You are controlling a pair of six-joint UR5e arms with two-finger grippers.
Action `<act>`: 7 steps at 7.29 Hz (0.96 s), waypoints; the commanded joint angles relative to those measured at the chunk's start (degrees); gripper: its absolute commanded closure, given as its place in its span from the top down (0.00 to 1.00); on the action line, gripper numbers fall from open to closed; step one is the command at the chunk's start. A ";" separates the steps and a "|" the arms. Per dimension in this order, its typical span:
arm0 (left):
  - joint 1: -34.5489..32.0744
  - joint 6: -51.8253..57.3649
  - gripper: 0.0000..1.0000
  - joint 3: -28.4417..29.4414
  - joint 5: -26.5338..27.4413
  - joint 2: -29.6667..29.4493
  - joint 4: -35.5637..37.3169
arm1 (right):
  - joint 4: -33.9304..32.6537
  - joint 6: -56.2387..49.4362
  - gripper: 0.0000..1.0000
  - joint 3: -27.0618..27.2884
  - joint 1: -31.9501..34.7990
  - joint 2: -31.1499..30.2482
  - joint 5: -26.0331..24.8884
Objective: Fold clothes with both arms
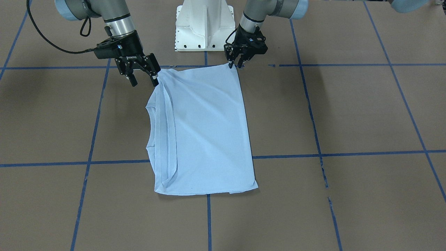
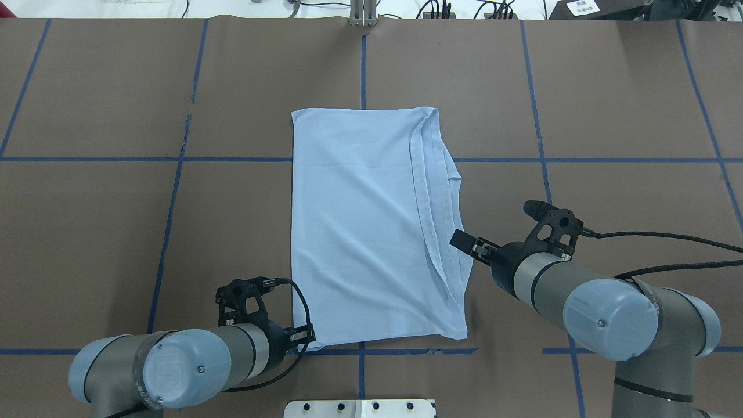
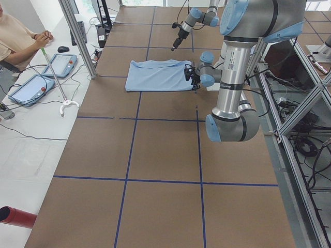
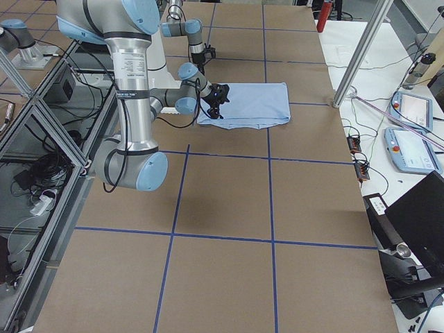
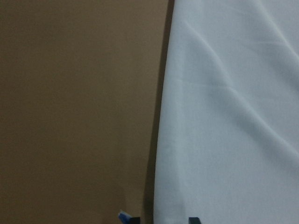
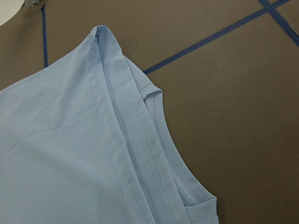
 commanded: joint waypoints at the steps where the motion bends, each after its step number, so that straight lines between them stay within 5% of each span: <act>1: 0.62 0.00 0.46 0.21 0.00 -0.13 0.05 | 0.00 0.27 1.00 -0.09 0.00 -0.02 -0.09; 7: 0.62 0.00 0.45 0.91 0.00 -0.57 -0.04 | 0.09 0.36 1.00 -0.35 0.00 -0.02 -0.09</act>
